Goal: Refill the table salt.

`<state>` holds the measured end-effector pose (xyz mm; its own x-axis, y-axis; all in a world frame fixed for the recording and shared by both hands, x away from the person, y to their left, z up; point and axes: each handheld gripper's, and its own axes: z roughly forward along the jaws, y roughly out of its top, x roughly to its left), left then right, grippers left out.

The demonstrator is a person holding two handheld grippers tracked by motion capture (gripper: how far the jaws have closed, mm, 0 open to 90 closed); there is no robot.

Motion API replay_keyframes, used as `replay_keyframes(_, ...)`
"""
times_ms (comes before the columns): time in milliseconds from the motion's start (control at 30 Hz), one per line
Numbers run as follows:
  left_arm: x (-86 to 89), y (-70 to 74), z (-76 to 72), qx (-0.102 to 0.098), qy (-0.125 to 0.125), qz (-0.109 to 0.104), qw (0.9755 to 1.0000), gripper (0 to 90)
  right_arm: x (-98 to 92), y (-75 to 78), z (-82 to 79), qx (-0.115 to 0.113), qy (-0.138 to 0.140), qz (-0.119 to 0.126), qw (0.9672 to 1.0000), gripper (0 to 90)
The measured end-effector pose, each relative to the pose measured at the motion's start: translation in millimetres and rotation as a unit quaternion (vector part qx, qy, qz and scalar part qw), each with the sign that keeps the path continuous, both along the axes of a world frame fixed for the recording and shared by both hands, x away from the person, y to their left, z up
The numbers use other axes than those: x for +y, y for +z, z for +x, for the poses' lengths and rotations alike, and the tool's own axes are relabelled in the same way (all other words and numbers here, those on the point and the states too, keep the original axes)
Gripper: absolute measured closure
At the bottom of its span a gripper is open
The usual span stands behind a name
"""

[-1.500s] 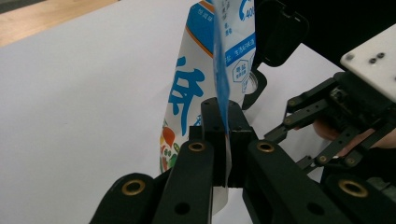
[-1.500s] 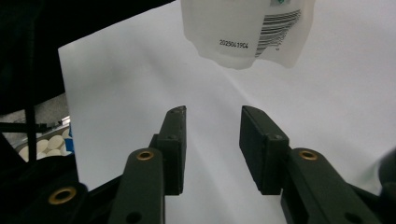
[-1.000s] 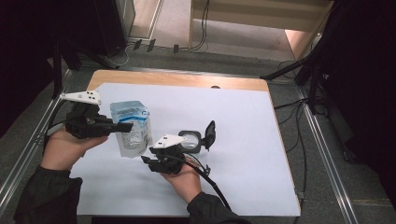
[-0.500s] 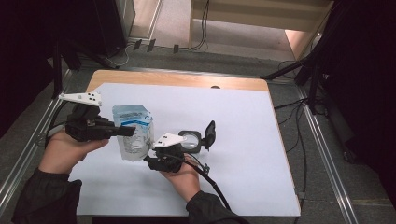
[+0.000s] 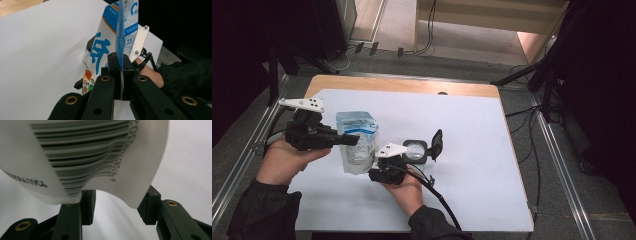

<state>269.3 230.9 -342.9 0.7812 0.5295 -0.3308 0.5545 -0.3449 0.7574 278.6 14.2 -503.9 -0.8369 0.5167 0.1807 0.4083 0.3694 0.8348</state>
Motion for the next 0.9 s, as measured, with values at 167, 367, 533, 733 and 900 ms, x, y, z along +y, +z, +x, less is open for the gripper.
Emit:
replay_keyframes(167, -1.9, -6.5, 4.8, 0.008, 0.012, 0.012, 0.9998, 90.0, 2.4, -0.6, -5.0, -0.009, 0.014, 0.002, 0.9999, 55.6)
replay_keyframes(367, -7.7, -9.2, 6.8, 0.006, 0.018, 0.015, 0.9997, 90.0, 2.3, -2.3, -7.7, -0.017, 0.029, -0.005, 0.9994, 50.0)
replay_keyframes(533, -18.2, -13.2, 13.2, 0.005, 0.014, 0.007, 0.9999, 90.0, 3.4, -1.9, -11.3, -0.029, 0.053, -0.013, 0.9981, 49.7)
replay_keyframes(733, -28.2, -18.8, 18.8, 0.004, 0.012, 0.018, 0.9998, 90.0, 5.9, -4.1, -19.2, -0.048, 0.061, -0.024, 0.9967, 48.4)
replay_keyframes(900, -35.3, -19.9, 23.0, 0.002, 0.005, 0.023, 0.9997, 90.0, 3.3, -5.1, -19.0, -0.039, 0.053, -0.026, 0.9975, 50.1)
